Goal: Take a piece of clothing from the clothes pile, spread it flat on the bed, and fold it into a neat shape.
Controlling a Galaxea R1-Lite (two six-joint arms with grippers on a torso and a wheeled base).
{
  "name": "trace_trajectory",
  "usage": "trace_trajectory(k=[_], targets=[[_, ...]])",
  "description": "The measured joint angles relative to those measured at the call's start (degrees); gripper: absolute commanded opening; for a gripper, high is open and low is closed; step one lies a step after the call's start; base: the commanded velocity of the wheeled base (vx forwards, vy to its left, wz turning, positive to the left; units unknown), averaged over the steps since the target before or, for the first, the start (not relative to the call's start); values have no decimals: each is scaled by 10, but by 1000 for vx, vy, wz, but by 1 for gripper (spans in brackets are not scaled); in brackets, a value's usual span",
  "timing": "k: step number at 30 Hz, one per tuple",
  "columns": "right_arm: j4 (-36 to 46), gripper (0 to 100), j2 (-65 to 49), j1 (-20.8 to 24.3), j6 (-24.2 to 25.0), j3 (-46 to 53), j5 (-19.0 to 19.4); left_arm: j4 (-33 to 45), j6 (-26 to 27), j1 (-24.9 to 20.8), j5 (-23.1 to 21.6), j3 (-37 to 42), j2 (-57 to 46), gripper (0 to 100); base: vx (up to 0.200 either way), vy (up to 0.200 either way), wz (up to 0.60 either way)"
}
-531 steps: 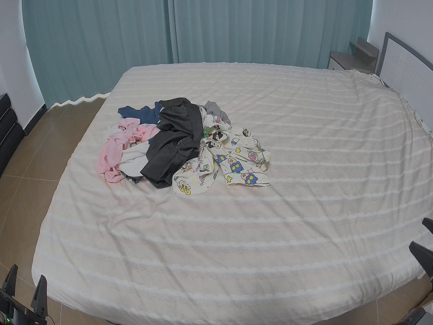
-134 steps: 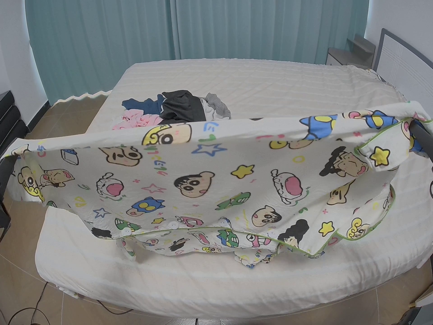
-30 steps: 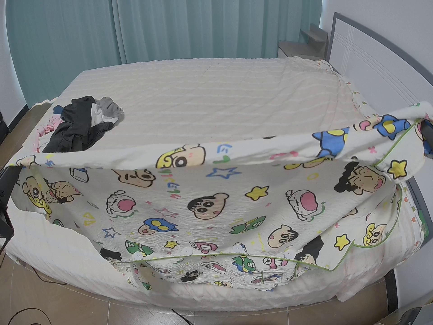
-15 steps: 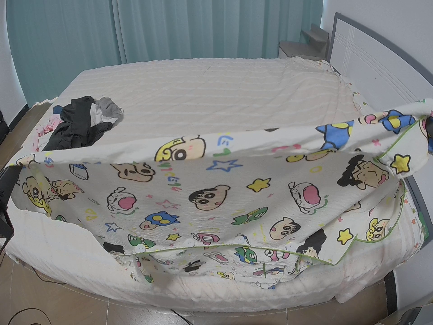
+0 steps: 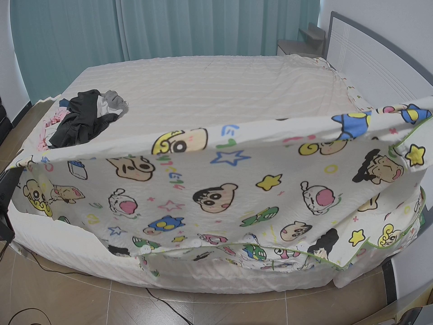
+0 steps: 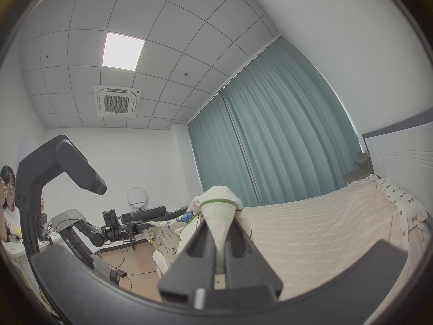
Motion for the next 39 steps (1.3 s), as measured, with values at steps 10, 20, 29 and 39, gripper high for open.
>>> trace_trajectory(k=[10, 20, 29, 39], targets=[[2, 0, 18, -11, 1, 9, 1, 103, 0, 0, 5, -14, -10, 0, 0, 0, 0], [-1, 0, 81, -90, 5, 31, 54, 138, 0, 2, 7, -22, -5, 0, 0, 0, 0], [-6, 0, 132, -111, 7, 35, 58, 136, 1, 2, 8, -18, 57, 0, 0, 0, 0], [-8, 0, 180, -118, 5, -3, 59, 97, 0, 2, 5, -38, 130, 0, 140, 0, 0]])
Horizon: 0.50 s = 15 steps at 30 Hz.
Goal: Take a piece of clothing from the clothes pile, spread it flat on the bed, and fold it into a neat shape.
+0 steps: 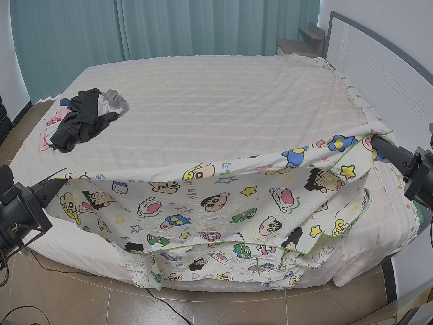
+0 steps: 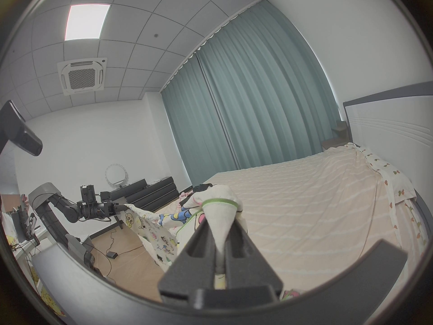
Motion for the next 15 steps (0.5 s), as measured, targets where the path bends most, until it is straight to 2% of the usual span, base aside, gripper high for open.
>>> trace_trajectory(k=[15], targets=[[0, 0, 66, -40, -3, -35, 4, -8, 1, 0, 0, -40, 85, 0, 200, 0, 0]])
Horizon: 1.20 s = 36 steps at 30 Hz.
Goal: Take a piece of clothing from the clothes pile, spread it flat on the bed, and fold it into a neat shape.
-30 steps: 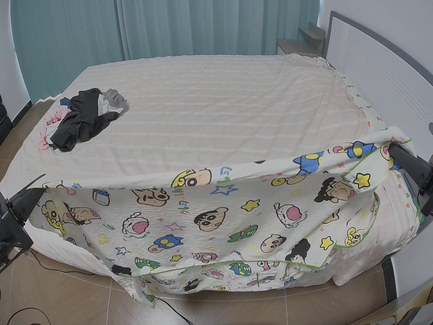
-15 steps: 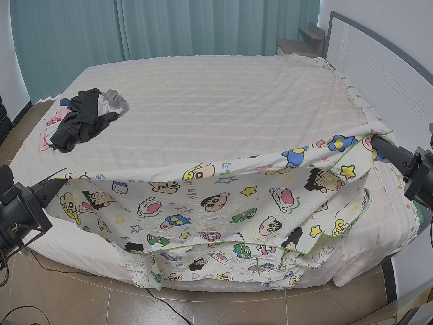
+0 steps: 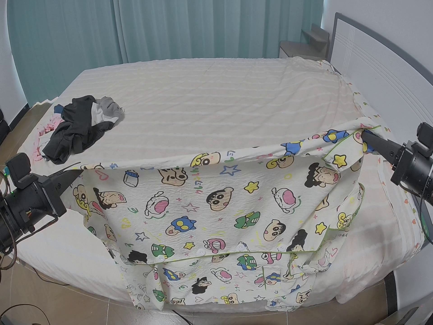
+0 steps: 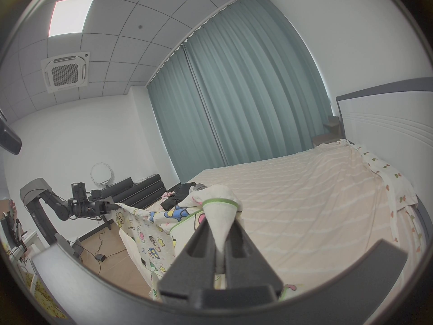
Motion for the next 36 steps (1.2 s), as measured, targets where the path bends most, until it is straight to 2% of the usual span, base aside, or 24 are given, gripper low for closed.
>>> trace_trajectory(k=[14, 20, 29, 36], targets=[[-5, 0, 83, -29, -1, -22, 0, -32, 1, 0, 3, -39, 114, 0, 200, 0, 0], [-48, 0, 148, -54, -1, -29, -2, -85, 1, -1, 9, -56, 194, 0, 0, 0, 0], [-102, 0, 260, -83, -2, -35, -5, -188, 1, -8, 63, -80, 331, 0, 0, 0, 0], [-122, 0, 346, -94, -2, -71, -10, -209, 0, -19, 117, -122, 422, 0, 0, 0, 0]])
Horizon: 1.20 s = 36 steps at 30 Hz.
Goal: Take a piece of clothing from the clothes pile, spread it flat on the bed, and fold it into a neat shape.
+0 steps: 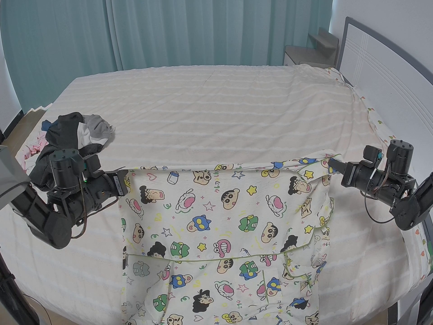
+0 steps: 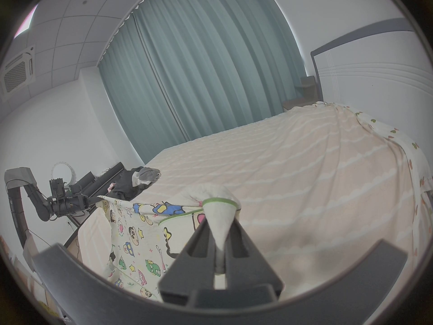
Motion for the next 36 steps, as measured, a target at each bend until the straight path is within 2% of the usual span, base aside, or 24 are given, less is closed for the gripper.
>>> trace_trajectory(k=[9, 18, 27, 28, 36], targets=[[-4, 0, 102, -4, 1, -89, -6, -3, -5, -4, 64, -77, 109, 0, 0, 0, 0], [0, 0, 209, 1, -1, -204, -30, -4, -6, -4, 121, -166, 206, 0, 0, 0, 0], [15, 0, 293, 7, -3, -296, -62, -4, -7, -4, 142, -234, 270, 0, 0, 0, 0], [22, 100, 302, 8, -3, -308, -65, -4, -8, -4, 143, -241, 276, 100, 0, 0, 0], [60, 100, 343, 11, -1, -361, -67, -1, -25, -1, 150, -286, 312, 100, 0, 0, 0]])
